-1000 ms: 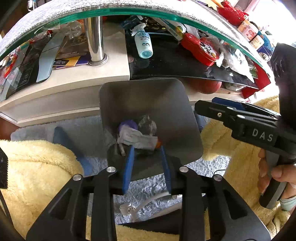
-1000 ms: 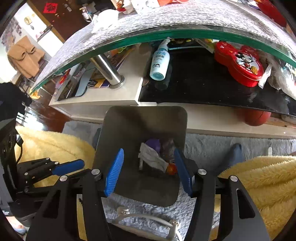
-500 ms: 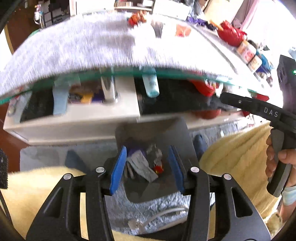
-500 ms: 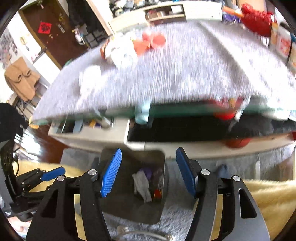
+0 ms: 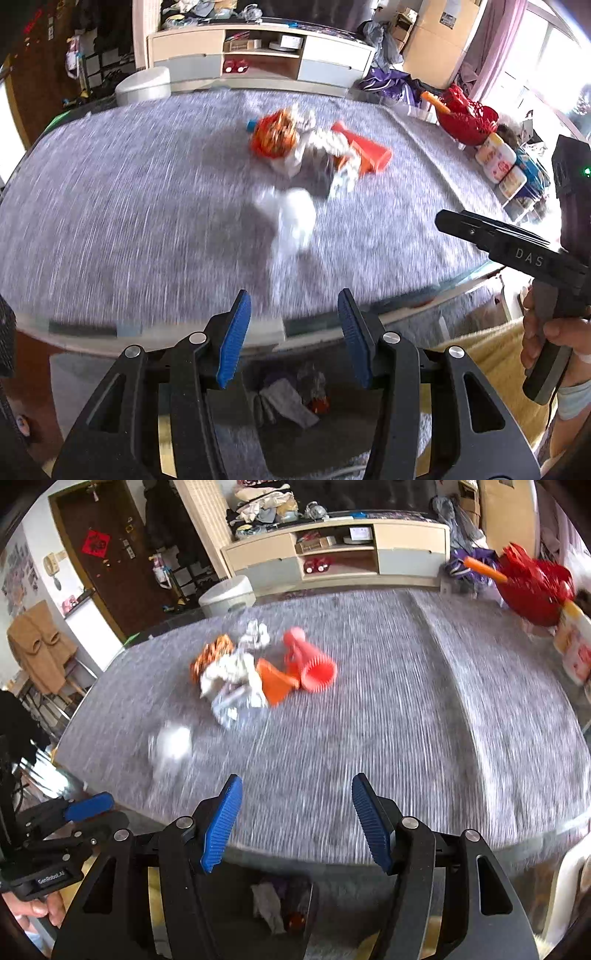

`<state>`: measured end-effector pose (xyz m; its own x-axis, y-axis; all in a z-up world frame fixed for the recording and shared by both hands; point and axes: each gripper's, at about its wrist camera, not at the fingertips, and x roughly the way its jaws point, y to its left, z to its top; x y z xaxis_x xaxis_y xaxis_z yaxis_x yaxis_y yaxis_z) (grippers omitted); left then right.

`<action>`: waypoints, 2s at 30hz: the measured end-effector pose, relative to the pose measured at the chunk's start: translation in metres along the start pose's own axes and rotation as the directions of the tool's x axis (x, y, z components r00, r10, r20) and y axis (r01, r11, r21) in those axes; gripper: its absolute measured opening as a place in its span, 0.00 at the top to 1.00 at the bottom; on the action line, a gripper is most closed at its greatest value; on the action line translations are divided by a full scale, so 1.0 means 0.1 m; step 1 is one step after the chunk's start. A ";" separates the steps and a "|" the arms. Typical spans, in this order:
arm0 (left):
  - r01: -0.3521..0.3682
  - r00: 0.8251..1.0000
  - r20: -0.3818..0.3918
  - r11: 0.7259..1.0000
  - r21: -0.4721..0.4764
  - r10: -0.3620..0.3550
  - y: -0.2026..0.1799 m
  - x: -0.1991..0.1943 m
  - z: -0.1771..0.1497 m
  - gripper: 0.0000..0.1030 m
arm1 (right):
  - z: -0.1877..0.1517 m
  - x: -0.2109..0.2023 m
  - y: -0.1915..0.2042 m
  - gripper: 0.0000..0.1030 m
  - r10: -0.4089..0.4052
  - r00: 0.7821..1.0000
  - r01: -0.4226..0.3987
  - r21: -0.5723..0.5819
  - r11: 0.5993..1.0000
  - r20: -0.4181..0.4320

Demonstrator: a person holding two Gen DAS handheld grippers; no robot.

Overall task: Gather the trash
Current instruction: 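Move both tools back over the table toward the remaining trash, then grasp the clear plastic bag with the left tool while the right tool grasps the pink cone, then carry the bag and cone down into the bin and open both tools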

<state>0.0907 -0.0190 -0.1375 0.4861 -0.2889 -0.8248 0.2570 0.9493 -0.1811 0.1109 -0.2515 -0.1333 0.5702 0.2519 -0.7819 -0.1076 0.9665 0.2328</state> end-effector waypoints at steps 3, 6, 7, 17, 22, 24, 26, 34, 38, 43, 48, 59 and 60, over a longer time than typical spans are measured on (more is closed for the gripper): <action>0.003 1.000 -0.006 1.000 0.012 -0.003 -0.01 0.13 0.18 0.55 | 0.20 0.09 0.00 0.39 -0.003 1.000 0.004 -0.012 1.000 0.013; 0.001 1.000 -0.020 1.000 0.014 0.000 0.00 0.29 0.34 0.55 | 0.42 0.23 0.02 0.39 -0.010 1.000 0.011 -0.031 0.999 0.023; 0.002 1.000 -0.025 1.000 0.015 -0.001 0.00 0.32 0.37 0.54 | 0.50 0.28 0.02 0.39 -0.010 1.000 0.011 -0.035 0.999 0.024; -0.005 0.997 -0.072 1.000 0.010 0.005 0.11 0.73 0.51 0.53 | 0.86 0.81 -0.08 0.40 -0.018 1.000 0.018 -0.038 0.999 -0.012; -0.006 0.999 -0.053 1.000 0.023 0.007 0.11 0.81 0.57 0.54 | 0.86 1.05 -0.17 0.47 -0.025 0.998 0.024 -0.029 0.999 -0.054; -0.002 0.999 -0.046 1.000 0.024 0.003 0.11 0.83 0.60 0.54 | 0.83 1.11 -0.20 0.53 -0.024 0.998 0.023 -0.028 0.999 -0.062; -0.002 0.999 -0.040 1.000 0.027 0.003 0.11 0.85 0.63 0.55 | 0.82 1.11 -0.17 0.57 -0.036 0.998 0.033 -0.047 0.998 -0.055; -0.022 0.999 -0.029 0.999 0.033 0.023 0.13 0.86 0.68 0.75 | 0.79 1.00 -0.18 0.65 -0.029 0.997 0.026 -0.040 0.999 -0.065; -0.013 0.999 -0.036 1.000 0.018 0.014 0.16 0.80 0.61 0.78 | 0.75 0.74 -0.21 0.65 -0.036 0.999 0.035 -0.023 0.999 -0.029; -0.011 1.000 -0.019 0.999 0.033 0.012 0.10 0.58 0.48 0.78 | 0.65 0.29 -0.25 0.65 -0.037 0.999 0.037 -0.015 0.999 0.023; 0.021 0.999 0.032 0.999 0.048 -0.023 -0.03 0.23 0.33 0.78 | 0.44 -0.13 -0.15 0.65 -0.016 0.998 0.017 -0.029 0.999 0.054; 0.039 0.998 0.038 0.998 0.049 -0.041 -0.19 -0.22 -0.30 0.78 | -0.34 -0.51 0.12 0.65 0.071 0.997 -0.070 -0.058 0.996 0.019; 0.039 0.999 0.032 0.998 0.047 -0.040 -0.19 -0.24 -0.36 0.78 | -0.43 -0.51 0.14 0.65 0.074 0.997 -0.073 -0.057 0.996 0.009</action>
<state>0.0439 -0.0254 -0.1338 0.5022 -0.3308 -0.7990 0.3146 0.9305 -0.1875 0.0453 -0.2488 -0.1153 0.5683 0.3222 -0.7571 -0.1950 0.9467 0.2564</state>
